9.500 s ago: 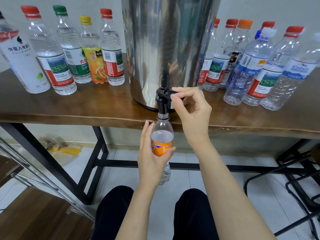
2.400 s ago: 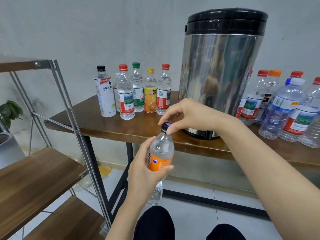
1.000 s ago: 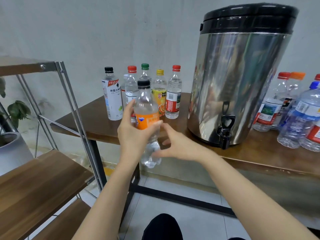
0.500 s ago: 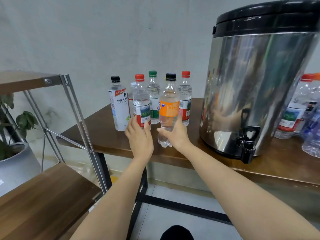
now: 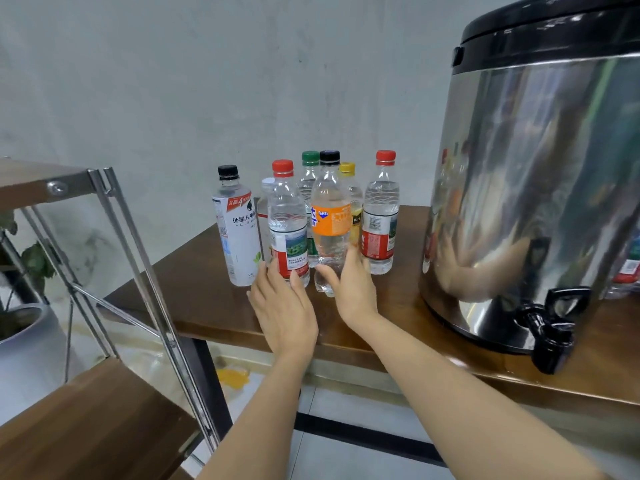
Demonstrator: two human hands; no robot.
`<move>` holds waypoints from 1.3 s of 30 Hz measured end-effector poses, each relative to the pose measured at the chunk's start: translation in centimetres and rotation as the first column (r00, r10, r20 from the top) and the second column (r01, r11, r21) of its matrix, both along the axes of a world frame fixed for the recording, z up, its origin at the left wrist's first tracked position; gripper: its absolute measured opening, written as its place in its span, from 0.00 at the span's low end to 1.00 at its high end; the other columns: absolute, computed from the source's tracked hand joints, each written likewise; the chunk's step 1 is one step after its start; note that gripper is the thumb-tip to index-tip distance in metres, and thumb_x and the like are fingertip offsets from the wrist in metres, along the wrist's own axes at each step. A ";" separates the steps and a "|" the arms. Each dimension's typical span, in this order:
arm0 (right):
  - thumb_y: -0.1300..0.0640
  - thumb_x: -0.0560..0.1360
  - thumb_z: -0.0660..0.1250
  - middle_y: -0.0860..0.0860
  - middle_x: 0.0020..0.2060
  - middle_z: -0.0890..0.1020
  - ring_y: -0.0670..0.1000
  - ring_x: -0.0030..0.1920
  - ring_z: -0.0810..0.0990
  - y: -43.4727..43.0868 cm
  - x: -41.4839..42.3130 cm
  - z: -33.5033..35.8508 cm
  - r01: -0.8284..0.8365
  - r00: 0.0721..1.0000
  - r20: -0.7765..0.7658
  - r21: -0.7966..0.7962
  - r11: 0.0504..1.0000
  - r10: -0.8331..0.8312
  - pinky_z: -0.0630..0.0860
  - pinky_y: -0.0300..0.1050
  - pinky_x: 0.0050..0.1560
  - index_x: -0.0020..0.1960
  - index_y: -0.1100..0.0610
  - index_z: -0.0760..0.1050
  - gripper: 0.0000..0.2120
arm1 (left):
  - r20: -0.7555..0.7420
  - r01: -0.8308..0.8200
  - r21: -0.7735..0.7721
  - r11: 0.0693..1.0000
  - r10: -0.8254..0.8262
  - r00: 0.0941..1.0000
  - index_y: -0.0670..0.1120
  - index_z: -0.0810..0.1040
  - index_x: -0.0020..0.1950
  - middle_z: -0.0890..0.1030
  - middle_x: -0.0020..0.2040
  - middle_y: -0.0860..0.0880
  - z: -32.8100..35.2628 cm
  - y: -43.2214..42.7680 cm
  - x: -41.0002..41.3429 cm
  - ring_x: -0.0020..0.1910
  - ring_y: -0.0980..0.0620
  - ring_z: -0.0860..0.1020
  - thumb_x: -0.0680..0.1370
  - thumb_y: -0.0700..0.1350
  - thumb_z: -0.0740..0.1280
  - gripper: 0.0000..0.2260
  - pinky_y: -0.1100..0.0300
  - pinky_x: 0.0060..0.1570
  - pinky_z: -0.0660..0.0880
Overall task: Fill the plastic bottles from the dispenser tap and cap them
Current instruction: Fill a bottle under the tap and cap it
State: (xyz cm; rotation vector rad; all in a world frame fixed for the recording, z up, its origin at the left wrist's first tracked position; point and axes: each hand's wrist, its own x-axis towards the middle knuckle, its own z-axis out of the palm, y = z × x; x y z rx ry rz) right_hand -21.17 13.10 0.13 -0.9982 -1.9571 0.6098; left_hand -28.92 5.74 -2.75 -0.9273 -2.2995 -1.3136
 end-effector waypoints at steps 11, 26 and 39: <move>0.41 0.78 0.62 0.55 0.67 0.69 0.55 0.69 0.66 0.9 -2.0 0.1 0.094 0.985 0.144 0.039 0.995 -0.098 0.71 0.49 0.62 0.74 0.60 0.60 0.32 | 0.010 -0.004 -0.012 1.000 0.004 1.000 0.43 0.69 0.71 0.73 0.70 0.44 0.0 0.0 0.2 0.68 0.43 0.71 0.82 0.53 0.52 0.22 0.45 0.67 0.69; 0.43 0.81 0.58 0.54 0.78 0.57 0.55 0.77 0.55 -1.4 0.1 -0.2 0.053 0.960 0.262 0.165 0.985 -0.096 0.57 0.48 0.76 0.79 0.58 0.49 0.35 | 0.042 0.041 0.038 0.998 -0.043 0.998 0.45 0.70 0.70 0.74 0.68 0.45 0.0 -0.3 -0.2 0.67 0.43 0.71 0.82 0.54 0.51 0.22 0.44 0.63 0.71; 0.46 0.83 0.55 0.47 0.63 0.76 0.49 0.62 0.74 -8.8 12.7 0.8 -0.107 0.971 0.236 0.239 0.965 0.049 0.73 0.46 0.61 0.70 0.51 0.69 0.18 | -0.102 0.472 0.107 0.875 -0.462 0.881 0.46 0.76 0.65 0.77 0.63 0.50 1.1 -4.9 6.0 0.65 0.49 0.71 0.84 0.55 0.54 0.18 0.48 0.65 0.68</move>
